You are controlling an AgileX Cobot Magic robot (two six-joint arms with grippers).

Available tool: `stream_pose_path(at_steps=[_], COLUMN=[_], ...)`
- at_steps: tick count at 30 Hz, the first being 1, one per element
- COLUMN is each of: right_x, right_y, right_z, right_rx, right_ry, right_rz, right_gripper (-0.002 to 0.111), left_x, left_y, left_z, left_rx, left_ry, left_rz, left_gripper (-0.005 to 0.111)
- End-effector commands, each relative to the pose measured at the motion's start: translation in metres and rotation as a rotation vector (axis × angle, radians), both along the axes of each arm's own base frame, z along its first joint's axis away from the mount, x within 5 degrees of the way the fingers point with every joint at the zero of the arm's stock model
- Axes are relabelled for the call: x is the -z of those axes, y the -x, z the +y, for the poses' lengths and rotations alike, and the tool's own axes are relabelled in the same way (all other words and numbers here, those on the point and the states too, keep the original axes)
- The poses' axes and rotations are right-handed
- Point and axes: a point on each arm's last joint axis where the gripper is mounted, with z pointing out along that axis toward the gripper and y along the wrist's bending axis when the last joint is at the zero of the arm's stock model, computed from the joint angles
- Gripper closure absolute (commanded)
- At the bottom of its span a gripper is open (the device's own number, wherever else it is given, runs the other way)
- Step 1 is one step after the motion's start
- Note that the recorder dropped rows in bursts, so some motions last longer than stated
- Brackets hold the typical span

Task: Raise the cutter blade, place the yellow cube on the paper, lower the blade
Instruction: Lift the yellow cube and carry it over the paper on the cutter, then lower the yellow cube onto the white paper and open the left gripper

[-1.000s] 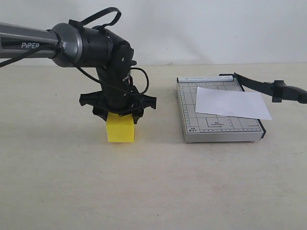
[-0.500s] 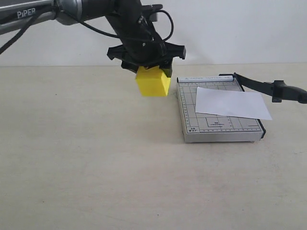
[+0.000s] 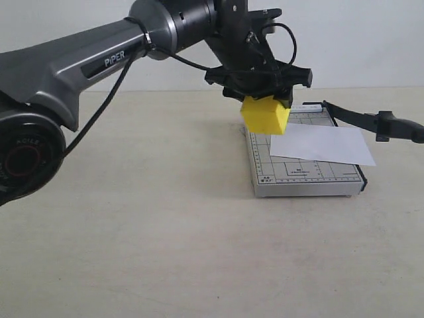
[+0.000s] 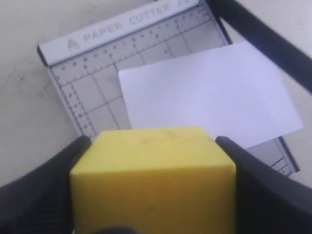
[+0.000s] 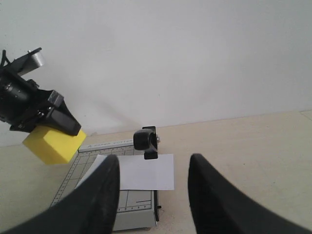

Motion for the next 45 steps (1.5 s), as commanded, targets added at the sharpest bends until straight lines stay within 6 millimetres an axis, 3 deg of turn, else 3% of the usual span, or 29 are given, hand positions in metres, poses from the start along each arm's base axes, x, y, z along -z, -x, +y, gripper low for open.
stream_pose_path(at_steps=[1, 13, 27, 45], right_x=[0.001, 0.001, 0.002, 0.002], right_y=[0.0, 0.0, 0.0, 0.0], right_z=[0.0, 0.0, 0.0, 0.0], right_rx=[0.002, 0.002, 0.0, 0.0], right_ry=[0.004, 0.004, 0.004, 0.004], right_rz=[-0.006, -0.006, 0.002, 0.002], right_gripper=[0.065, 0.065, 0.065, 0.065], left_x=[-0.016, 0.01, 0.031, 0.055], left_y=[-0.004, -0.005, -0.005, 0.001], left_z=[-0.015, -0.031, -0.024, -0.032], left_rx=[0.003, 0.006, 0.029, 0.075], left_ry=[0.144, 0.22, 0.049, 0.021], left_rz=[-0.053, -0.004, -0.003, 0.029], left_gripper=[0.102, 0.102, 0.102, 0.102])
